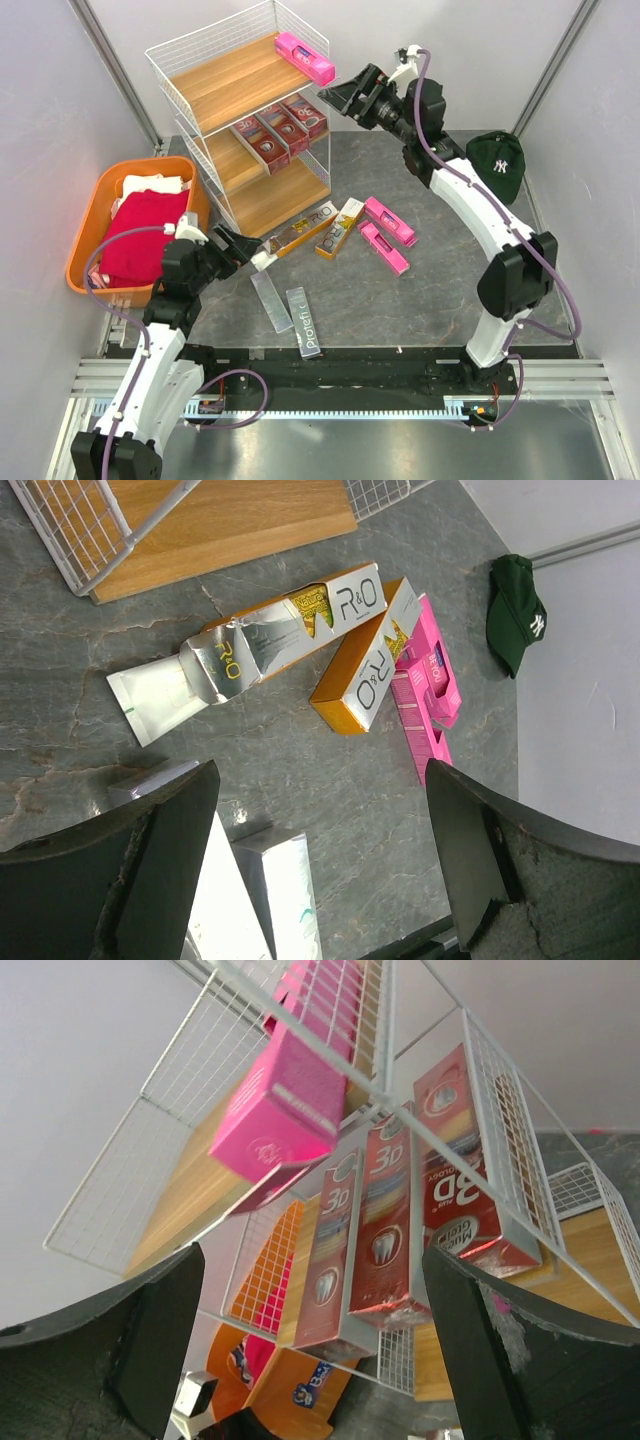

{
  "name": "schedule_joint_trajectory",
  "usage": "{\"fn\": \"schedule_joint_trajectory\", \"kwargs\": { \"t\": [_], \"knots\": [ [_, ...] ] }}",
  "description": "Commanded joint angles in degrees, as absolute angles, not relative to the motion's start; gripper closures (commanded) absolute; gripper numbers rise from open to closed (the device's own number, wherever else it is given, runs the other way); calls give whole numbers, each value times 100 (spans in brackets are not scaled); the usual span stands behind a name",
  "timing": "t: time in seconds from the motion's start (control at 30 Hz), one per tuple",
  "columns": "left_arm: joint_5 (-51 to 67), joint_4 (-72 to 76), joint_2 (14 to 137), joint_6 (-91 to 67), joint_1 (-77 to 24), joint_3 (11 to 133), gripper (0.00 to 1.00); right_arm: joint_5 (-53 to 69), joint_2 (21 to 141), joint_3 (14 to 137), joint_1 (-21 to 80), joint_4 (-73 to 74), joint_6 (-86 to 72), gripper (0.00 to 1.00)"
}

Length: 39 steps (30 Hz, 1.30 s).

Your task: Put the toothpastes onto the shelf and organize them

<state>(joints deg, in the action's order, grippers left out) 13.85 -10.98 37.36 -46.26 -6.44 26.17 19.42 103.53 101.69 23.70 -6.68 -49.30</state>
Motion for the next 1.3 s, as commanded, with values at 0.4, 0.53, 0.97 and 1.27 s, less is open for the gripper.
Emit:
{"fn": "schedule_joint_trajectory", "kwargs": {
  "t": [0.4, 0.53, 0.97, 1.27],
  "knots": [
    [2180, -361, 4770, -4122, -782, 3040, 10, 327, 8175, 7473, 2355, 833, -3253, 2],
    [1952, -281, 5316, -3982, -1395, 3348, 10, -517, 8007, 6804, 2355, 1142, -2866, 2],
    [1600, 139, 6670, -4096, -2619, 3964, 10, -932, 8525, 5344, 2355, 1213, -2558, 2],
    [1635, 255, 6838, -4219, -2663, 3902, 11, -668, 8578, 4782, 2566, 1195, -2575, 2]
  ]
}}
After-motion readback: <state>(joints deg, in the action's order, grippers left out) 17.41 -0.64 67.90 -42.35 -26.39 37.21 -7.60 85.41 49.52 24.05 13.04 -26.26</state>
